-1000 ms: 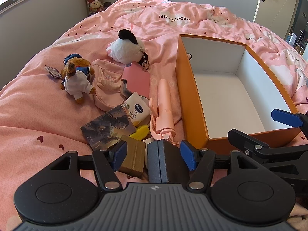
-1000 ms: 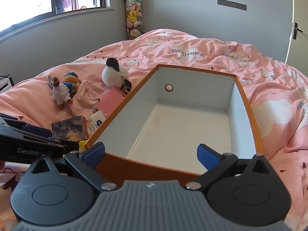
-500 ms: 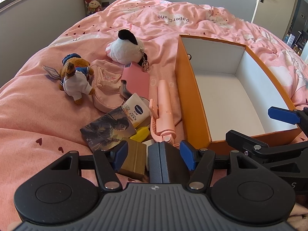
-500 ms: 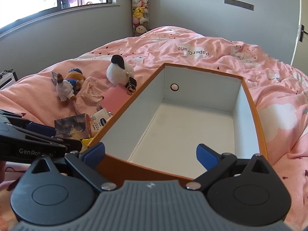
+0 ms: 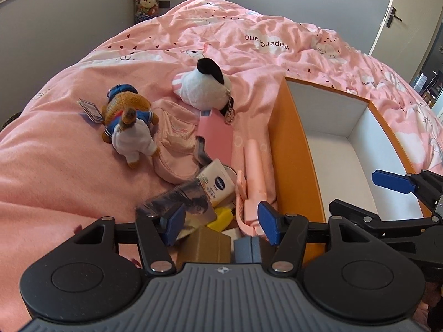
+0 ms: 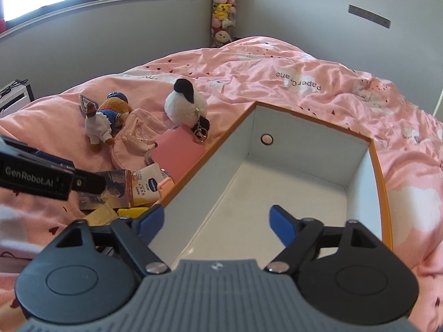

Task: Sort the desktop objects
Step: 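Grasp the brown bear plush with the left tool while the right tool grasps the pink wallet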

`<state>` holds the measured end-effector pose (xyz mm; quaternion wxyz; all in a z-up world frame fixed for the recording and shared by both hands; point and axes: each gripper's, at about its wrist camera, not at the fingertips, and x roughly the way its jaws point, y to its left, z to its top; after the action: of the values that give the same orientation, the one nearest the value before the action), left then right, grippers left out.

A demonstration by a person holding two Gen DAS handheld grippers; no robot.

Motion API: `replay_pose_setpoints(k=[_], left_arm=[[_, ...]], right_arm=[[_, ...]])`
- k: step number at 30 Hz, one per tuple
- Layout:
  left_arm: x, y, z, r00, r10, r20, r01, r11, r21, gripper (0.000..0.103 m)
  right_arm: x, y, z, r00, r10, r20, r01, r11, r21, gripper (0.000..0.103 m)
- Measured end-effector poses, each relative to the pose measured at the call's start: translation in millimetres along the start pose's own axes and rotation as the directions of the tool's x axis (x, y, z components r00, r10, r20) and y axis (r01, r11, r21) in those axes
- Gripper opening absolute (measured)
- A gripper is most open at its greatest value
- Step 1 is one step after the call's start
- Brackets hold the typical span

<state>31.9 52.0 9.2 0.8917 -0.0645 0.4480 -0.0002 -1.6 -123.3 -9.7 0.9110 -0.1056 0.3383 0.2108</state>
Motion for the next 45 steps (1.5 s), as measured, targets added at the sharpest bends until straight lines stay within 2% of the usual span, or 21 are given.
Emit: replay_pose_setpoints(k=[4,5,9,13,17,20,23,28,33,34,38,45], left_arm=[[0.1,12.8,14.7,1.0,0.016,0.002,-0.016,1.0,0.0,0.064],[0.7,17.5,19.4,1.0,0.019,0.0,-0.019,1.0,-0.003,0.063],[6.7,37.9,35.0,1.0,0.012,-0.024,-0.013,0.999,-0.05,0.063],[11.7,53.5,49.1,0.999,0.035,-0.023,-0.037,0.996,-0.077,0.063],[18.5,67.5,64.8,0.998,0.059,-0.018,-0.06,0.994,-0.096,0.063],[26.8,76.3,76.3,0.998,0.066,-0.022,-0.069,0.99,-0.125,0.064],[37.3,85.0,88.0,0.995,0.087,-0.037,-0.092,0.984,-0.15,0.064],[55.6,96.5,102.0,0.995,0.076,-0.065,-0.086,0.982,-0.168,0.065],[78.2,104.3,102.6,0.991,0.067,-0.116,-0.087,0.98,-0.18,0.066],[81.5,105.8,102.2,0.99,0.068,-0.12,-0.09,0.979,-0.185,0.07],[91.1,109.3,101.1,0.989,0.093,-0.116,-0.112,0.979,-0.17,0.073],[106.1,119.3,100.7,0.988,0.071,-0.138,-0.098,0.976,-0.195,0.078]], right_arm=[[10.0,-5.7,17.5,0.999,0.042,-0.013,-0.042,0.999,-0.011,0.065],[12.7,-7.2,22.8,0.998,0.053,-0.018,-0.054,0.999,-0.009,0.065],[25.6,-11.2,47.1,0.987,0.158,-0.044,-0.157,0.987,0.012,0.056],[45.0,-2.7,69.5,0.966,0.248,-0.076,-0.248,0.969,0.016,0.055],[70.0,13.2,87.3,0.955,0.269,-0.122,-0.272,0.962,-0.007,0.055],[94.2,21.1,99.8,0.944,0.287,-0.161,-0.287,0.958,0.025,0.055],[118.7,27.7,110.0,0.935,0.291,-0.201,-0.285,0.957,0.063,0.055],[161.6,40.5,122.7,0.917,0.286,-0.28,-0.266,0.958,0.105,0.056],[191.1,50.7,126.3,0.899,0.279,-0.338,-0.249,0.96,0.129,0.06],[195.5,52.7,126.6,0.898,0.269,-0.348,-0.24,0.963,0.124,0.061],[212.1,57.6,124.8,0.884,0.263,-0.387,-0.23,0.964,0.131,0.064],[237.2,63.7,119.4,0.885,0.211,-0.416,-0.184,0.977,0.105,0.079]])
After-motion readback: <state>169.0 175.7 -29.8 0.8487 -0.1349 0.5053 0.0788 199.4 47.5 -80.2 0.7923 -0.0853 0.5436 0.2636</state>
